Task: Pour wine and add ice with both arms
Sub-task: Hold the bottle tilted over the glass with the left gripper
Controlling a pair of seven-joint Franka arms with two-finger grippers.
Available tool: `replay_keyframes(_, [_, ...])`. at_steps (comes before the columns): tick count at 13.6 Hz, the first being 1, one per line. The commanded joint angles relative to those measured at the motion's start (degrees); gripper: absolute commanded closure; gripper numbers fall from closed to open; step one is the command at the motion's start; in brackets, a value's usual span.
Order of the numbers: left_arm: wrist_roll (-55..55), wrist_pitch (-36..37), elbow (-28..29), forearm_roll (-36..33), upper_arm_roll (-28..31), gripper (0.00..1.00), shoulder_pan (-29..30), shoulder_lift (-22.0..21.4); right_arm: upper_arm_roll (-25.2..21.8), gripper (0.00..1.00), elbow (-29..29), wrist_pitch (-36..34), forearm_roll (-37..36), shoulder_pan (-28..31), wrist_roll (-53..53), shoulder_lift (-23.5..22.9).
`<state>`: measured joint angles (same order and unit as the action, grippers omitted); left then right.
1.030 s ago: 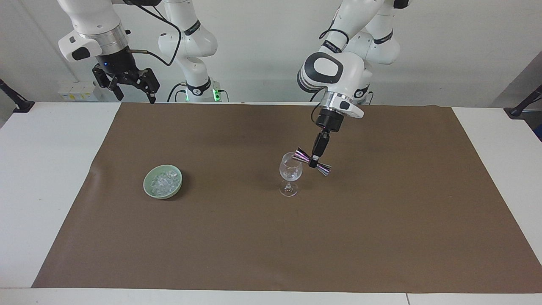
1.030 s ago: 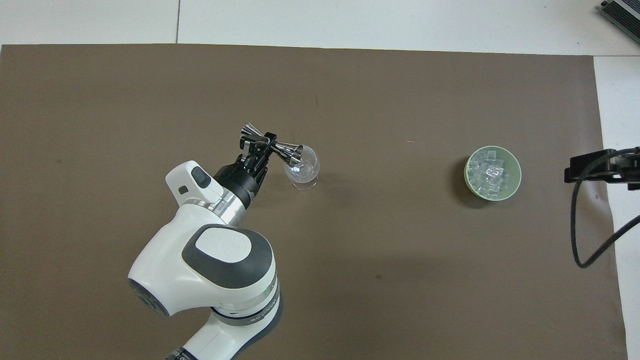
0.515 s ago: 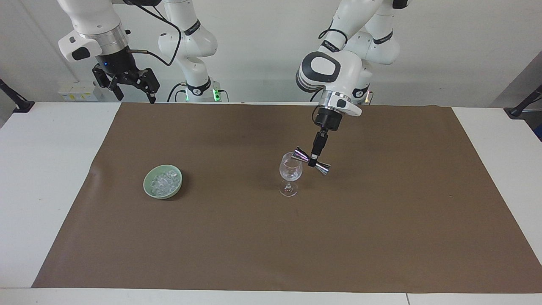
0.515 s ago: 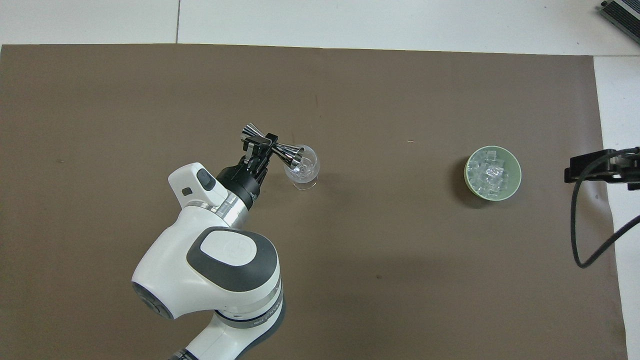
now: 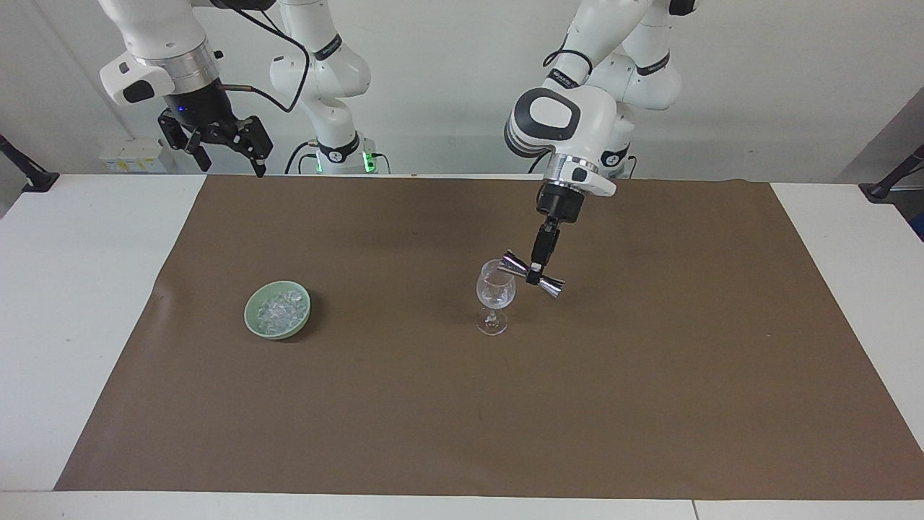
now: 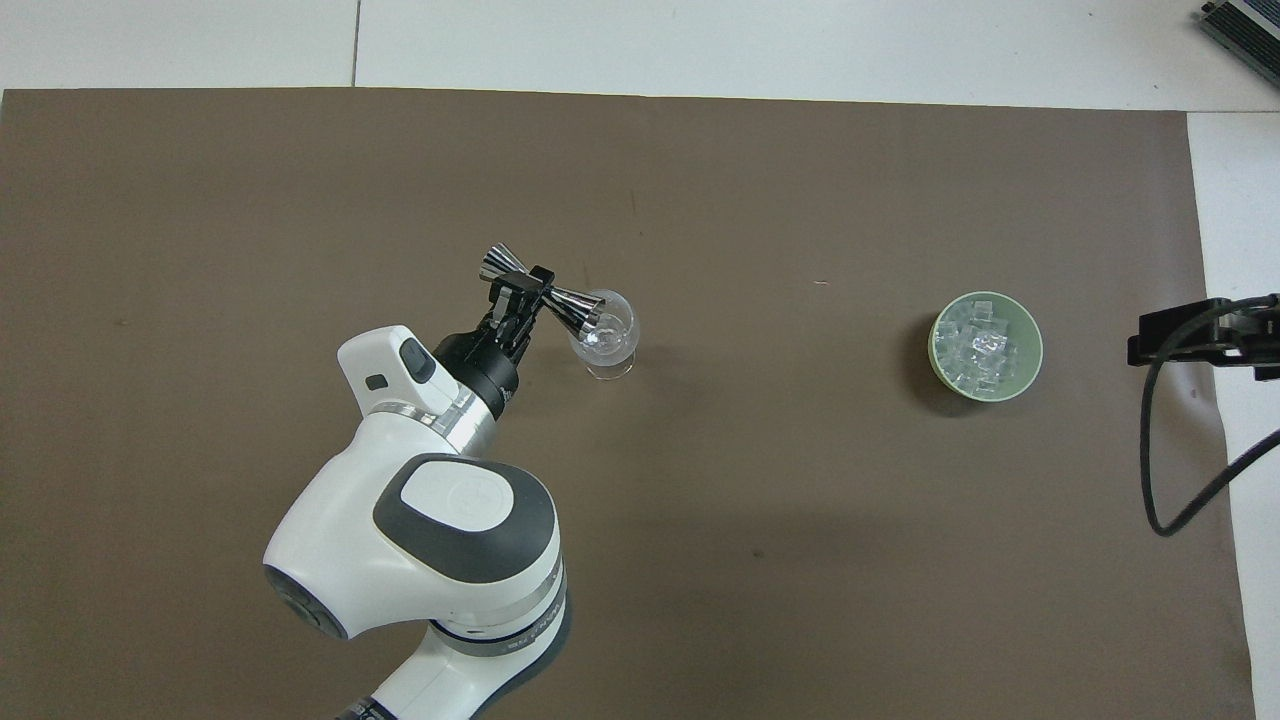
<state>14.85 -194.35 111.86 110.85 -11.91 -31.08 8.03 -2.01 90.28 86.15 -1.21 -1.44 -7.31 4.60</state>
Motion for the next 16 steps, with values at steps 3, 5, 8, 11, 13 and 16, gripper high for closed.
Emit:
replay_keyframes(3, [4.4, -2.96, -2.87, -0.63, 0.48, 1.0, -1.17, 0.67, 0.25, 0.0, 0.33, -0.46, 0.16, 0.29, 0.28, 0.32])
replay_keyframes(5, [4.75, -3.31, -3.49, -2.12, 0.48, 1.0, -1.96, 0.76, 0.25, 0.0, 0.25, -0.46, 0.16, 0.38, 0.37, -0.03])
replay_keyframes(8, [4.93, -3.4, -3.58, -4.14, 0.48, 1.0, -2.23, 0.76, 0.25, 0.0, -0.46, -0.28, 0.24, 0.56, 0.71, -1.35])
replay_keyframes(11, [7.03, -4.54, -3.4, -5.47, 0.39, 1.0, -3.1, 0.76, 0.25, 0.0, -0.37, 0.07, 0.24, 0.65, 0.8, -1.26])
replay_keyframes(13, [8.88, -5.15, -3.31, -5.47, 0.3, 1.0, -3.19, 0.76, 0.25, 0.0, -0.37, 0.07, 0.24, 0.65, 0.8, -1.26])
replay_keyframes(16, [11.42, -6.12, -3.23, -5.38, 0.3, 1.0, -4.07, 1.02, 0.51, 0.0, -0.63, -0.28, 0.24, 0.73, 0.63, -1.43])
